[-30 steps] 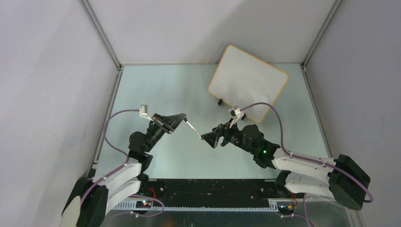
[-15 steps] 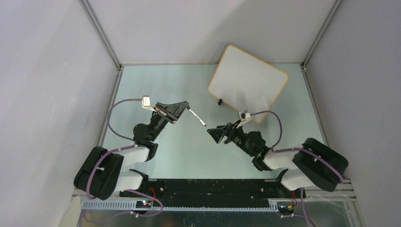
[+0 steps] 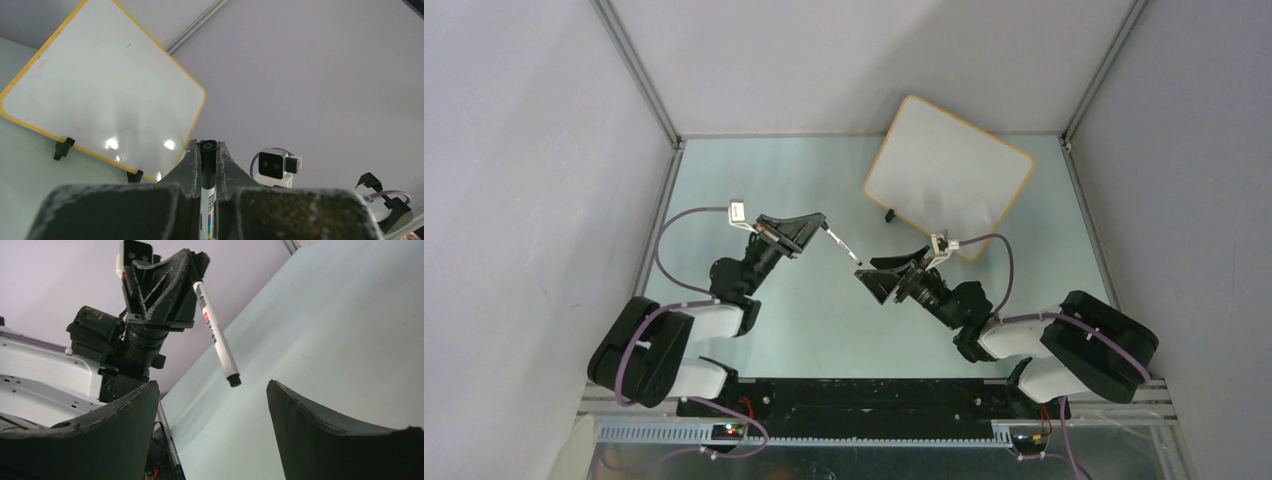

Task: Write a sentence on the whiteboard
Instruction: Open the whiteboard marker at the center of the board.

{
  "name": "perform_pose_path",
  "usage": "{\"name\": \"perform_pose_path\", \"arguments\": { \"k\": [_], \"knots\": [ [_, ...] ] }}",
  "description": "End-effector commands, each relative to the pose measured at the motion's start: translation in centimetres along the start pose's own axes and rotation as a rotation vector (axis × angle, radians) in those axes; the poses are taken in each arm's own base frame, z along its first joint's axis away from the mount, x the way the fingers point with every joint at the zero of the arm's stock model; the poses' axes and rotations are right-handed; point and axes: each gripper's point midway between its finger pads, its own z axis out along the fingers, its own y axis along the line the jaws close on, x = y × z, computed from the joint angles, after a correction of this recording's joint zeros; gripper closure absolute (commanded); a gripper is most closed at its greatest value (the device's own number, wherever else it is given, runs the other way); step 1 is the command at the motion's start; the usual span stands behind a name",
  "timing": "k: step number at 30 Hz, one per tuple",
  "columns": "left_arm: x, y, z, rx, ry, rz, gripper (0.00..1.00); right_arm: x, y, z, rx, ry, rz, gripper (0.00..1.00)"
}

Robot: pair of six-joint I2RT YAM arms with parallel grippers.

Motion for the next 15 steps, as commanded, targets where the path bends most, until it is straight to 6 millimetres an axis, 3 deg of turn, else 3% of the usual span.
{"name": "perform_pose_path", "arguments": {
  "k": [1,15],
  "knots": [
    [-0.9,-2.1,1.4,0.086,-0.011,-0.004,1.00,-2.0,2.4,1.4,-0.097,-0.057,-0.029,0.18],
    [0.3,-2.7,1.6,0.116,0.055,-0.048,1.00,-2.0,2.1,2.1,-0.125,-0.024,-0.007,0.35]
  ]
}}
